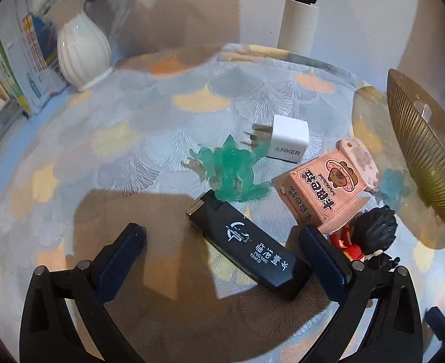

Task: Organize rigid objects
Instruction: 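Grasp the black USB stick with the left tool while the right tool grasps the black dragon figure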

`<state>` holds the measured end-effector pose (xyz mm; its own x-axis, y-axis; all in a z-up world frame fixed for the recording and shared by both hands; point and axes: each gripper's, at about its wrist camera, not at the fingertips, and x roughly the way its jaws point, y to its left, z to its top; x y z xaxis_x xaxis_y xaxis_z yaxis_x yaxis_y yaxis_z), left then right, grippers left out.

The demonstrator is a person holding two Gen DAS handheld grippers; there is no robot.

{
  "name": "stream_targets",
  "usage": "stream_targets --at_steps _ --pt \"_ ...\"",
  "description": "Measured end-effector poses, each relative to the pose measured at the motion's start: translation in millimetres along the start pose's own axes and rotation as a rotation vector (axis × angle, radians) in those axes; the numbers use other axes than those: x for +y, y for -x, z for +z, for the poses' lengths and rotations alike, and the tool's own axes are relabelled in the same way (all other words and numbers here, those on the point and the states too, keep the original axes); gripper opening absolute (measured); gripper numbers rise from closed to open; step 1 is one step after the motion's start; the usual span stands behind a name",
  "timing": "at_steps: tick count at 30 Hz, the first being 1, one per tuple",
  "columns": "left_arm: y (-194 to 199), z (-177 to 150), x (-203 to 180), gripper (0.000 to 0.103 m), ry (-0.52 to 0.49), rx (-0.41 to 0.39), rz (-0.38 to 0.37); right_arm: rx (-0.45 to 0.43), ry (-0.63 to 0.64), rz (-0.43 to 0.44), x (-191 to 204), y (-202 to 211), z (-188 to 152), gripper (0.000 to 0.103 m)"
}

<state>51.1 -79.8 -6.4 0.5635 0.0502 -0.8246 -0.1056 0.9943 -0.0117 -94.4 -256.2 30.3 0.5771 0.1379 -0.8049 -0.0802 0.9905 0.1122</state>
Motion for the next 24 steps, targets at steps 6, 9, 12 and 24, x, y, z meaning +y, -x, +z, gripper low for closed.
stream_targets --at_steps 6,9,12,24 --pt "19.1 -15.6 16.0 0.047 -0.135 -0.028 -0.074 0.003 0.001 0.005 0.0 0.4 0.3 0.092" --pt "29.6 -25.4 34.1 0.047 -0.206 -0.019 -0.150 -0.001 0.003 -0.002 1.2 1.2 -0.2 0.092" --pt "36.9 -33.0 61.8 0.049 -0.238 -0.016 -0.259 0.001 -0.004 -0.003 -0.1 0.0 0.3 0.092" --pt "18.1 -11.8 37.3 0.029 -0.199 -0.065 -0.132 -0.014 -0.039 -0.061 -3.5 13.6 -2.8 0.093"
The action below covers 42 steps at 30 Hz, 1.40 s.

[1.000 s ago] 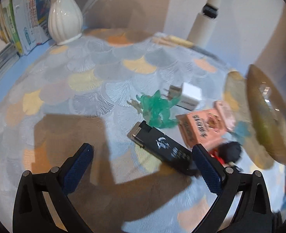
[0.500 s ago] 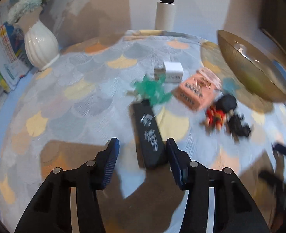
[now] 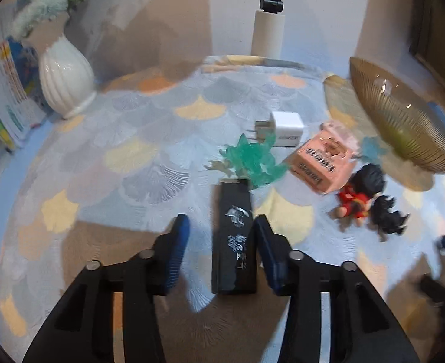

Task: Organize rigid objects
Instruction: 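Grasp the black USB stick with the left tool while the right tool grasps the black dragon figure, then carry the USB stick and dragon figure over the amber bowl and release both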

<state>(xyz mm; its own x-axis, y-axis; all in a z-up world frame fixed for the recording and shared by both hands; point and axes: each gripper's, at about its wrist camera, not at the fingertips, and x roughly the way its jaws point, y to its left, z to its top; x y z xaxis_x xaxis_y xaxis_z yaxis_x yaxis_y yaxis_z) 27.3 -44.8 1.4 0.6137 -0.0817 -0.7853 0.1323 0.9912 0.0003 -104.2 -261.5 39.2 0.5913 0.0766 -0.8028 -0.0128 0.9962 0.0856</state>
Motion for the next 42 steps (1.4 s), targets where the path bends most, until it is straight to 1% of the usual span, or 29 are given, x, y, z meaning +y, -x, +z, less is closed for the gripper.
stream_targets --at_steps 1,2,3,4,6,7,8,9,10,11,13,14,15,16,17,18,22,25,28,31,33,35,37,38,39,42 --pt "1.4 -1.9 -2.9 0.026 -0.021 -0.015 0.014 -0.008 0.000 0.043 2.5 5.8 1.7 0.093" --pt "3.3 -4.0 -4.4 0.022 -0.036 -0.024 0.006 -0.011 0.015 0.063 7.3 8.5 5.3 0.093" --pt "5.4 -6.0 -5.9 0.022 -0.046 -0.031 -0.004 -0.014 0.039 0.060 13.9 8.9 10.5 0.093" --pt "5.6 -6.0 -4.6 0.022 -0.048 -0.033 -0.007 -0.015 0.068 0.038 21.9 7.1 16.9 0.093" --pt "5.6 -5.2 0.8 0.022 -0.027 -0.032 -0.033 0.001 0.107 0.017 35.2 -2.3 31.4 0.091" --pt "6.2 -5.3 4.0 0.022 -0.013 -0.033 -0.047 0.017 0.103 0.039 39.8 -9.0 39.9 0.087" --pt "6.7 -5.3 6.5 0.022 -0.001 -0.035 -0.060 0.030 0.094 0.060 41.3 -14.3 45.4 0.079" --pt "7.6 -5.2 9.0 0.022 0.012 -0.038 -0.066 0.045 0.082 0.083 42.7 -20.6 51.2 0.075" --pt "8.6 -5.8 10.6 0.022 0.024 -0.043 -0.049 0.055 0.076 0.096 43.8 -26.9 56.0 0.071" --pt "9.2 -5.9 10.2 0.022 0.027 -0.047 -0.032 0.057 0.077 0.086 44.9 -33.5 59.2 0.069" --pt "9.7 -5.3 8.6 0.022 0.018 -0.049 -0.032 0.057 0.090 0.045 47.6 -45.6 60.1 0.065" --pt "10.0 -5.2 8.4 0.022 0.017 -0.050 -0.034 0.068 0.087 0.049 46.9 -53.1 58.6 0.059" --pt "10.4 -5.1 8.7 0.022 0.017 -0.051 -0.035 0.069 0.084 0.057 47.0 -57.4 56.9 0.059" --pt "10.5 -5.0 9.4 0.022 0.020 -0.051 -0.041 0.031 0.100 0.045 49.4 -55.7 54.4 0.055" --pt "10.5 -4.8 10.4 0.022 0.024 -0.050 -0.047 0.027 0.117 0.039 52.1 -55.4 53.4 0.045" --pt "10.4 -4.3 11.3 0.022 0.028 -0.050 -0.053 0.018 0.130 0.030 54.6 -53.8 52.0 0.044" --pt "11.1 -3.7 14.4 0.022 0.045 -0.055 -0.076 -0.010 0.161 0.067 59.5 -42.9 47.2 0.043" --pt "13.0 -4.2 13.7 0.022 0.041 -0.065 -0.081 -0.055 0.226 0.025 54.0 -22.8 38.5 0.043" --pt "12.0 -4.0 10.5 0.022 0.024 -0.061 -0.067 -0.059 0.266 -0.007 39.3 -6.9 27.9 0.044" --pt "11.7 -3.7 10.2 0.022 0.021 -0.058 -0.076 -0.051 0.239 0.003 25.7 -6.9 18.1 0.044" --pt "11.2 -3.7 10.8 0.022 0.024 -0.053 -0.078 -0.014 0.226 0.010 22.9 -16.9 12.1 0.044" --pt "9.6 -3.7 9.8 0.023 0.021 -0.043 -0.071 -0.056 0.257 0.004 30.4 -10.7 11.8 0.044" --pt "9.2 -3.9 7.9 0.025 0.011 -0.040 -0.059 -0.053 0.294 0.012 36.2 -11.0 9.1 0.044" --pt "9.1 -3.9 7.2 0.028 0.007 -0.039 -0.057 -0.049 0.302 0.009 37.1 -11.4 8.0 0.044" --pt "9.3 -4.1 6.6 0.034 0.004 -0.039 -0.058 -0.047 0.306 0.008 37.8 -12.0 7.6 0.044" --pt "8.8 -3.8 4.8 0.037 -0.006 -0.035 -0.071 -0.048 0.283 0.026 32.8 -11.9 8.0 0.044"
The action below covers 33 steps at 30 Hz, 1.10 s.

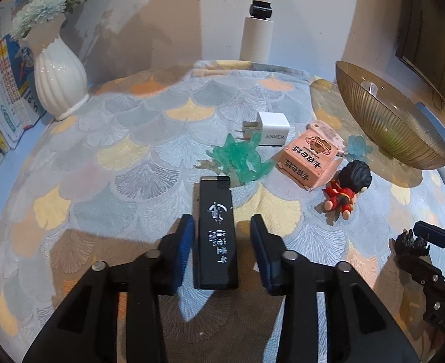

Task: Organize rigid objects
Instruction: 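Carry the USB stick and dragon figure over the amber bowl and release both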

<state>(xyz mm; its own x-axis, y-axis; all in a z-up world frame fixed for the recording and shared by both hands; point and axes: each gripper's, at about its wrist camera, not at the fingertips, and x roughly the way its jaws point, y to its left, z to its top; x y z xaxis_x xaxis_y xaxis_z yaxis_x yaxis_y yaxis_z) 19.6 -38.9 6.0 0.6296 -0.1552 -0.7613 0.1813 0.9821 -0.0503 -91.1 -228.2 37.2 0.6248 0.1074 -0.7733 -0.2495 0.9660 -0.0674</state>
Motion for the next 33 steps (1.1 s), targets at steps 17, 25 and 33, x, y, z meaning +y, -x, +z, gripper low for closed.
stream_targets --at_steps 17,25,33 --pt "15.3 -2.3 -8.5 0.021 -0.039 -0.073 -0.100 -0.010 -0.080 0.062 -13.0 1.0 -0.8 0.044" --pt "18.8 -2.8 -9.5 0.021 -0.033 -0.082 -0.105 -0.037 -0.068 0.062 -11.8 6.1 -1.7 0.044" --pt "29.2 -1.7 -14.4 0.021 -0.031 -0.097 -0.057 -0.122 -0.182 0.086 -43.2 37.9 -3.9 0.039"
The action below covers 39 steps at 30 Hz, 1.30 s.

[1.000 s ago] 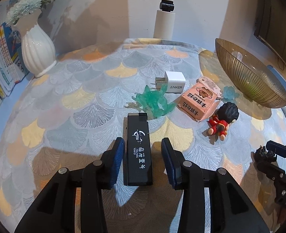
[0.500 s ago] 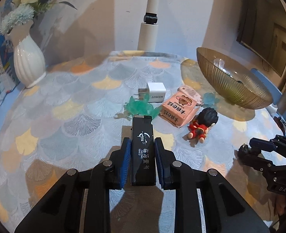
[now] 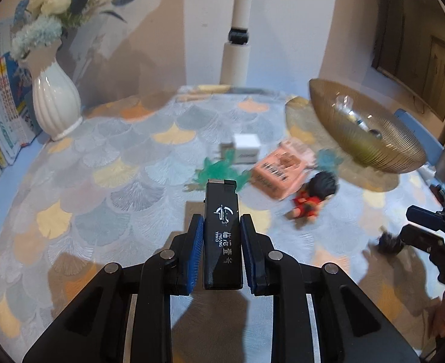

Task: Organize rigid objects
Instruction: 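Carry the USB stick and dragon figure over the amber bowl and release both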

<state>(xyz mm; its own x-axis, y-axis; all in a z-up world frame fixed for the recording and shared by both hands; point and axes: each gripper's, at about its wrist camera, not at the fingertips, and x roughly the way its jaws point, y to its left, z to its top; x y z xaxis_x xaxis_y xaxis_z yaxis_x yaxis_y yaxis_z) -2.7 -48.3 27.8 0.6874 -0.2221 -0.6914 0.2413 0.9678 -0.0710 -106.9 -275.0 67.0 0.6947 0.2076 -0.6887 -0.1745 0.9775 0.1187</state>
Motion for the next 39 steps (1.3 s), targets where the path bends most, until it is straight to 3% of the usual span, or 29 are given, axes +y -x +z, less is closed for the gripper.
stream_targets --at_steps 3,6,9,11,13,15,16,17,20,23,24,27,29,35,39 --pt "17.6 7.8 -18.1 0.021 0.008 -0.040 -0.067 -0.072 -0.047 -0.025 -19.5 32.9 18.5 0.038" --pt "35.2 31.5 -57.1 0.021 -0.054 -0.097 -0.130 -0.153 -0.105 -0.092 -48.8 64.2 44.8 0.039" --pt "35.9 64.5 -102.7 0.021 -0.105 -0.112 -0.217 -0.165 -0.187 -0.160 -84.8 70.4 64.6 0.039" --pt "27.8 81.4 -129.6 0.021 -0.136 -0.105 -0.253 -0.130 -0.241 -0.117 -102.2 65.1 67.9 0.039" --pt "18.4 92.2 -147.9 0.021 -0.150 -0.098 -0.264 -0.102 -0.239 0.000 -102.9 62.0 61.3 0.040" --pt "13.9 94.6 -150.6 0.021 -0.137 -0.091 -0.288 -0.040 -0.178 0.092 -84.0 55.2 47.2 0.062" --pt "10.9 94.6 -148.7 0.021 -0.125 -0.088 -0.297 -0.025 -0.151 0.120 -73.3 52.3 39.1 0.084" --pt "8.8 93.7 -148.0 0.021 -0.124 -0.085 -0.289 -0.004 -0.108 0.150 -55.7 46.4 27.9 0.090" --pt "5.1 89.3 -142.2 0.021 -0.123 -0.072 -0.251 0.087 0.033 0.137 -6.1 17.3 8.6 0.087" --pt "10.0 86.8 -131.4 0.021 -0.094 -0.059 -0.260 0.172 0.104 0.105 18.9 -14.3 0.2 0.069" --pt "12.8 86.4 -129.2 0.021 -0.096 -0.062 -0.255 0.197 0.114 0.090 22.2 -23.1 -1.4 0.067" --pt "26.2 83.4 -122.2 0.021 -0.117 -0.084 -0.223 0.233 0.164 -0.046 28.7 -39.5 -11.8 0.057" --pt "32.5 83.1 -115.9 0.021 -0.109 -0.091 -0.228 0.211 0.154 -0.050 25.8 -35.3 -13.1 0.039" --pt "30.1 87.0 -115.5 0.021 -0.089 -0.084 -0.262 0.123 0.016 -0.036 -10.0 11.1 3.2 0.039" --pt "21.1 93.8 -138.0 0.022 -0.127 -0.076 -0.283 -0.007 -0.061 -0.136 -53.4 57.7 32.0 0.039"
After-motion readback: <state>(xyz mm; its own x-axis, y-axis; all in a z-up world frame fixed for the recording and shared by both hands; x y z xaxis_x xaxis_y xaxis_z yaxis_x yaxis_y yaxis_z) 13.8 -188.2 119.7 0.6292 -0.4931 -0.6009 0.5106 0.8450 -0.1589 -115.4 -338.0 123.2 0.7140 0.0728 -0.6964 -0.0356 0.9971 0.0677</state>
